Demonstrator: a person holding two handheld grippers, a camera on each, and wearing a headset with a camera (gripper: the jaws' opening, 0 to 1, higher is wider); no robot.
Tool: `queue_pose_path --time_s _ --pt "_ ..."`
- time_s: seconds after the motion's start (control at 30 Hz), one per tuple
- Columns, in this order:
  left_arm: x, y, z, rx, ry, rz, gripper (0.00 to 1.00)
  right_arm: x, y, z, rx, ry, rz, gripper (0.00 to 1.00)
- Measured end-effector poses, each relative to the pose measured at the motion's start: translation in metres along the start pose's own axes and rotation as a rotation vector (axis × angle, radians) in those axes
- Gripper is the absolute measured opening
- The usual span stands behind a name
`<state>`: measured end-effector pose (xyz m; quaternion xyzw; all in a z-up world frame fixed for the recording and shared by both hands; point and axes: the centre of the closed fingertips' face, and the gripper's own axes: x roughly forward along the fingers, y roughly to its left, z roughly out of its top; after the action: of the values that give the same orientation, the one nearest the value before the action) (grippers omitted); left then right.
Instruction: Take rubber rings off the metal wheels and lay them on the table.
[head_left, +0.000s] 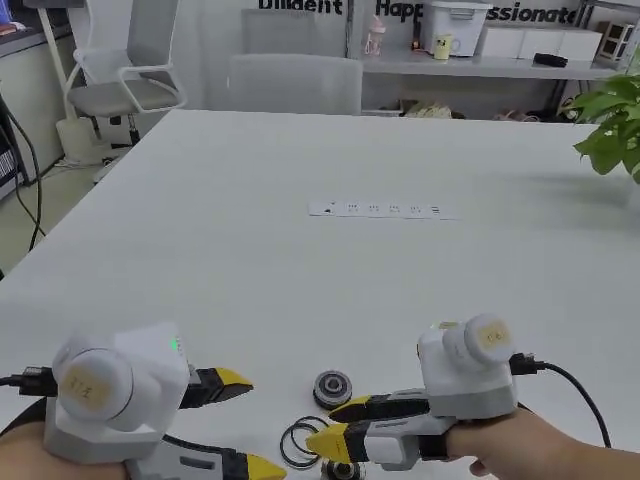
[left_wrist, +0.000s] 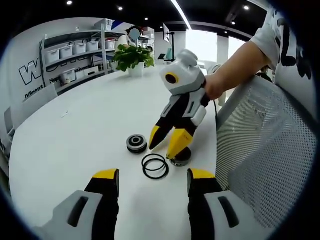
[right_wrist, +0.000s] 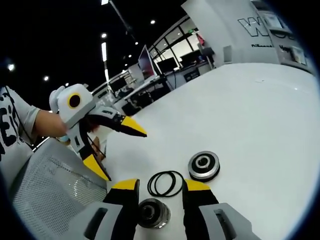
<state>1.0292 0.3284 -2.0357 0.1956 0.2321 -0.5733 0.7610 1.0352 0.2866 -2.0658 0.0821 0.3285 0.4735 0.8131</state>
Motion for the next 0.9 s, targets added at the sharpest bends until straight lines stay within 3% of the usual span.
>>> queue_pose_path --time_s 0.27,0.9 --pt "0.001 0.005 0.003 -0.003 -0.004 0.006 0.53 -0.005 -0.003 0.01 -0.024 -0.033 -0.014 0.32" --pt "0.009 0.034 0.016 -0.055 -0.034 0.045 0.51 -0.02 -0.029 0.022 -0.078 -0.076 -0.101 0.34"
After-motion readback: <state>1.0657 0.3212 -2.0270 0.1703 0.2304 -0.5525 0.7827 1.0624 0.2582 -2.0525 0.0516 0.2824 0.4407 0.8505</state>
